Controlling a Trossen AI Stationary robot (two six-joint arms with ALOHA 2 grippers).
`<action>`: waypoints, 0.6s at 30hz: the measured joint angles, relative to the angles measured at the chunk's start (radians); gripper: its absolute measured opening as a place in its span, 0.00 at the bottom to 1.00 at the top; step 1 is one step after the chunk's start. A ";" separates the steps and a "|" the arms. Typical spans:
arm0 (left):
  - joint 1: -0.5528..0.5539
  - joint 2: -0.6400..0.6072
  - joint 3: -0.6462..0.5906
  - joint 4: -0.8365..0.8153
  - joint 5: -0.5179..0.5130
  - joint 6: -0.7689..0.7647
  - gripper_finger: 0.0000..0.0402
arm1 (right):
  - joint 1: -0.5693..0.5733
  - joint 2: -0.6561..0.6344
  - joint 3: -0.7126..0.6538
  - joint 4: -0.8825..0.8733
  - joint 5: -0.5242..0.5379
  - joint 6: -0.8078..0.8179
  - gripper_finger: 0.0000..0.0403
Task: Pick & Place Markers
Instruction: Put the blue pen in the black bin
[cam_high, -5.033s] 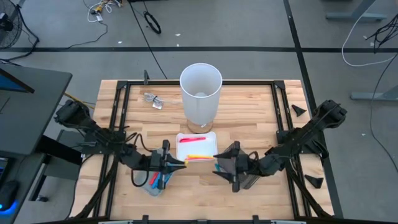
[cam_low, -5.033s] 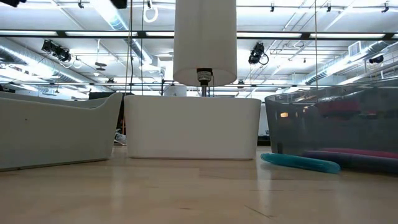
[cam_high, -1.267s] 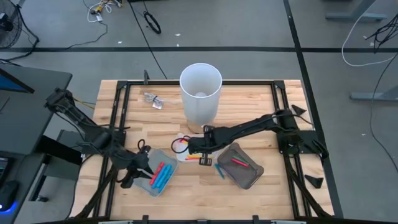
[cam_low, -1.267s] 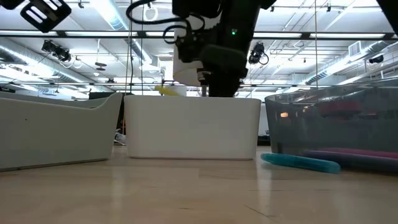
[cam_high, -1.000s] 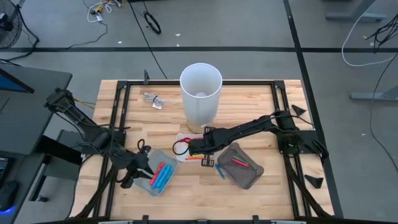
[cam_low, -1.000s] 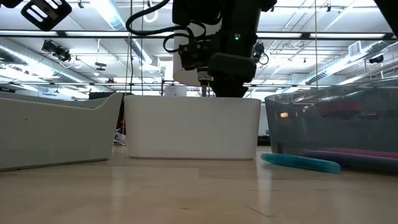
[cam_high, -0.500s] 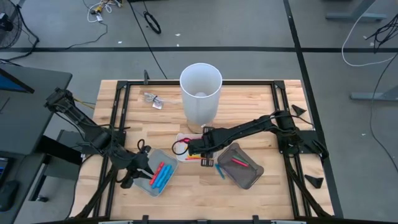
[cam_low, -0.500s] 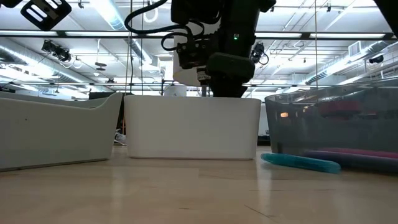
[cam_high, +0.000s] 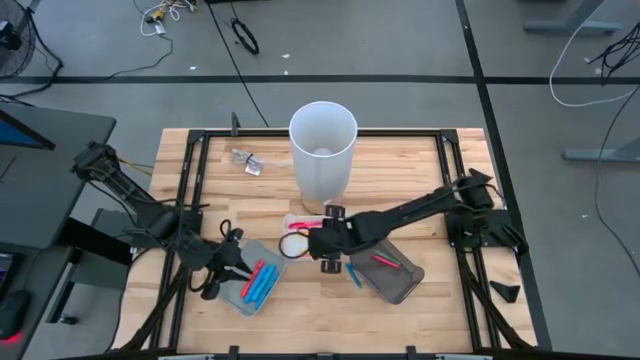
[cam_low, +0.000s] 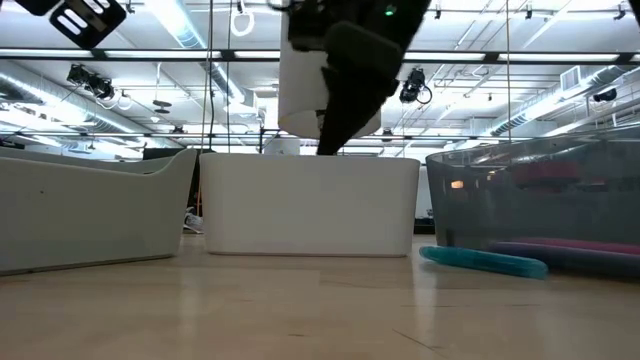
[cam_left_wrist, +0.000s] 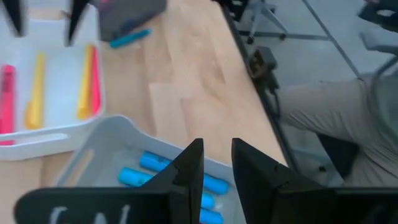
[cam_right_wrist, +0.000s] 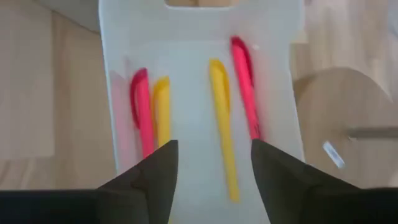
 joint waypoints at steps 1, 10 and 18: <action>0.004 0.000 0.000 0.000 -0.014 0.000 0.21 | 0.010 -0.016 -0.022 0.010 0.018 0.007 0.50; 0.080 0.026 0.001 0.008 -0.059 0.003 0.19 | 0.134 -0.266 -0.380 0.538 0.115 0.021 0.49; 0.168 0.184 0.001 0.072 -0.039 0.037 0.21 | 0.249 -0.446 -0.721 1.039 0.118 0.083 0.49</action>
